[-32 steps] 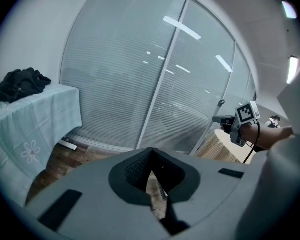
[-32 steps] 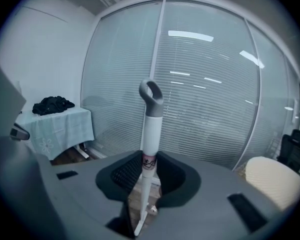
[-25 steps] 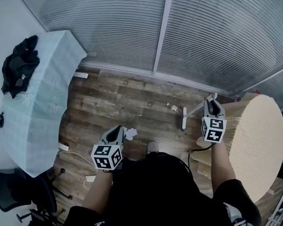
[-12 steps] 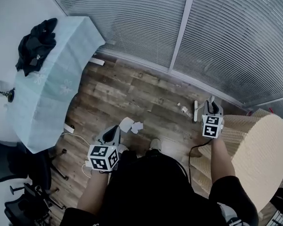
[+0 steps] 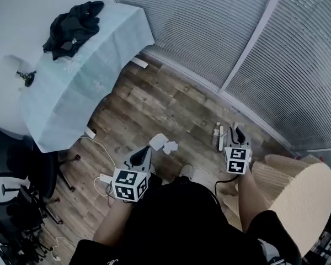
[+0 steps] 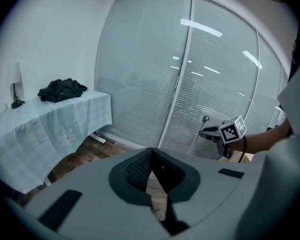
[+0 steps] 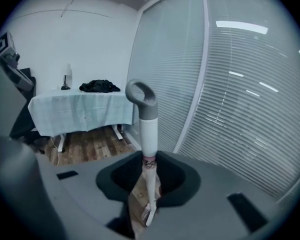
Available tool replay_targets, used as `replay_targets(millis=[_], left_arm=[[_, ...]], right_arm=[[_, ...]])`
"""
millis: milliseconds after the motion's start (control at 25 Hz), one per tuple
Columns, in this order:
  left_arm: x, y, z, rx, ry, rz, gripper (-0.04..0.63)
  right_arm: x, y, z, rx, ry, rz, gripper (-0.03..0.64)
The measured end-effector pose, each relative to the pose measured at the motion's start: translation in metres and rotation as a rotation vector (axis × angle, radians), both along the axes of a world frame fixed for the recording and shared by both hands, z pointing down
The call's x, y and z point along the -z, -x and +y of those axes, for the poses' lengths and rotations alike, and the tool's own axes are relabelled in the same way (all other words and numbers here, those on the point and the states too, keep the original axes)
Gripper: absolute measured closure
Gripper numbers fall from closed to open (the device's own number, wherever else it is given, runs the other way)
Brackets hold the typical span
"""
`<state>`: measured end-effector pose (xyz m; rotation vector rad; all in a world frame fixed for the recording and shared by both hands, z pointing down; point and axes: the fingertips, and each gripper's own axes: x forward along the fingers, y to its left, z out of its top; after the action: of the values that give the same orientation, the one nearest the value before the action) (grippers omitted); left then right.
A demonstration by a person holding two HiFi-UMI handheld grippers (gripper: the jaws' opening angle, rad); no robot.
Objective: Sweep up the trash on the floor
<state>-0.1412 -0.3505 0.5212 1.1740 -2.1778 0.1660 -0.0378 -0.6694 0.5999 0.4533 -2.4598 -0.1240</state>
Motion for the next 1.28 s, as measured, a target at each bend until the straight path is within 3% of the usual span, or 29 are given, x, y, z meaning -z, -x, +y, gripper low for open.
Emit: replay_targets(millis=[440,880,1280], left_arm=[[-0.001,0.033,0.071,0.113,-0.029,0.019,0.6],[0.009,0.067,0.116,0.168,-0.086,0.003,0.6],[0.045,0.116,0.102,0.172,-0.153,-0.064,0.6]], right_arm=[[0.025,0.087,0.13,0.221,0.057,-0.058,0.518],[0.059,0.142,0.213,0.342,0.084,-0.106,0.518],[0.142,0.19,0.247,0.335,0.108,-0.233,0.518]])
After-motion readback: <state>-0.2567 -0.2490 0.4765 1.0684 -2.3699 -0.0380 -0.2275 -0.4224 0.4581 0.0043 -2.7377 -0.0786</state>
